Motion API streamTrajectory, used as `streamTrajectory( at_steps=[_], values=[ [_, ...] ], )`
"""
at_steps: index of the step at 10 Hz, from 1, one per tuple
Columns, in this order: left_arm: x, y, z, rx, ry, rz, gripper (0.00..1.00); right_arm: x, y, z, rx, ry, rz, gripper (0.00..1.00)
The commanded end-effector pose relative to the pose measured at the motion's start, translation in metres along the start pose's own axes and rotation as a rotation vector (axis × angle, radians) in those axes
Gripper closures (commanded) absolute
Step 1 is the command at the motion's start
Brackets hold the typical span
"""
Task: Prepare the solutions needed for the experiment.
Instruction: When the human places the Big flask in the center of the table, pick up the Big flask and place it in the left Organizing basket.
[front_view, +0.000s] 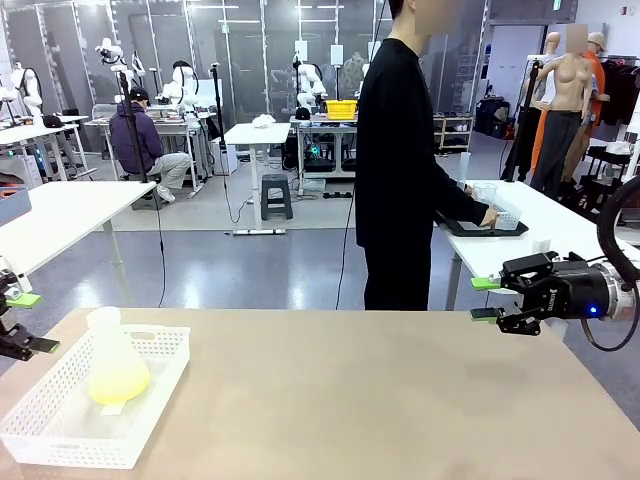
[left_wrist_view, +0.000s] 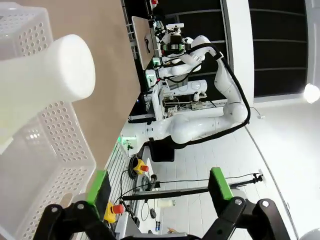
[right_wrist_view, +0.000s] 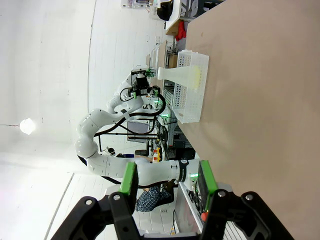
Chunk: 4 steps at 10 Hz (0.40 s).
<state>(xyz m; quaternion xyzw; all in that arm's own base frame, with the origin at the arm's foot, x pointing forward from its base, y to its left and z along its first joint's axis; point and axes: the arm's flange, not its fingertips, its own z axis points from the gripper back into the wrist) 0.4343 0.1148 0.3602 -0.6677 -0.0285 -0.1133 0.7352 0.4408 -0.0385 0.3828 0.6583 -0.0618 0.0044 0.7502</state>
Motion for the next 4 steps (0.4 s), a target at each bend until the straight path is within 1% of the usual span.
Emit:
streamTrajectory(
  at_steps=[1, 4],
  values=[
    [-0.0006, -0.0016, 0.0009, 0.005, 0.006, -0.027, 0.0, 0.0005, 0.0015, -0.0003, 0.006, 0.004, 0.004, 0.38],
    [-0.0006, -0.0016, 0.0009, 0.005, 0.006, -0.027, 0.0, 0.0005, 0.0015, -0.0003, 0.006, 0.004, 0.004, 0.38]
  ],
)
